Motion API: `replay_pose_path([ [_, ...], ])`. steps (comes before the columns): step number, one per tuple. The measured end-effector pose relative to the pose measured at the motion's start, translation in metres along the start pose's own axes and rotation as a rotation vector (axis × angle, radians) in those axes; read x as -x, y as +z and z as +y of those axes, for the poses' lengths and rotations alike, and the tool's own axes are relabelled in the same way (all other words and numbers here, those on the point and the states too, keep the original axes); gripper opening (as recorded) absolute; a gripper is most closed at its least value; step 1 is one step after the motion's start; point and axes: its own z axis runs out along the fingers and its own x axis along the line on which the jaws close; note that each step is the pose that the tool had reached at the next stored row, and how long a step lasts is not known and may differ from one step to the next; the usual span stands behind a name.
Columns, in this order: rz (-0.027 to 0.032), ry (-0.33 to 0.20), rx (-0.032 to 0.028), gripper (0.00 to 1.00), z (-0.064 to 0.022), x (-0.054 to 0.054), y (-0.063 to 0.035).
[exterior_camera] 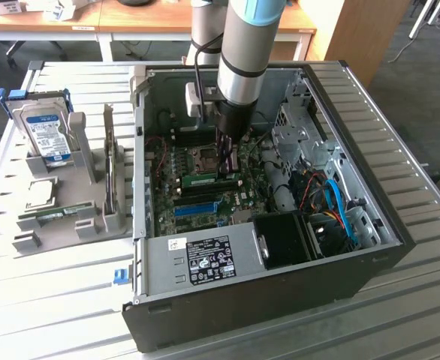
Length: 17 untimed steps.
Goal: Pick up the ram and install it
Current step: 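Insert the ram into the slot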
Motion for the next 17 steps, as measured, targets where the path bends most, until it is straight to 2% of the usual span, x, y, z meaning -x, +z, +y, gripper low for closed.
replay_pose_path([
  [17, 0.0003, 0.000, 0.0001, 0.12, 0.0003, -0.0002, 0.0031],
])
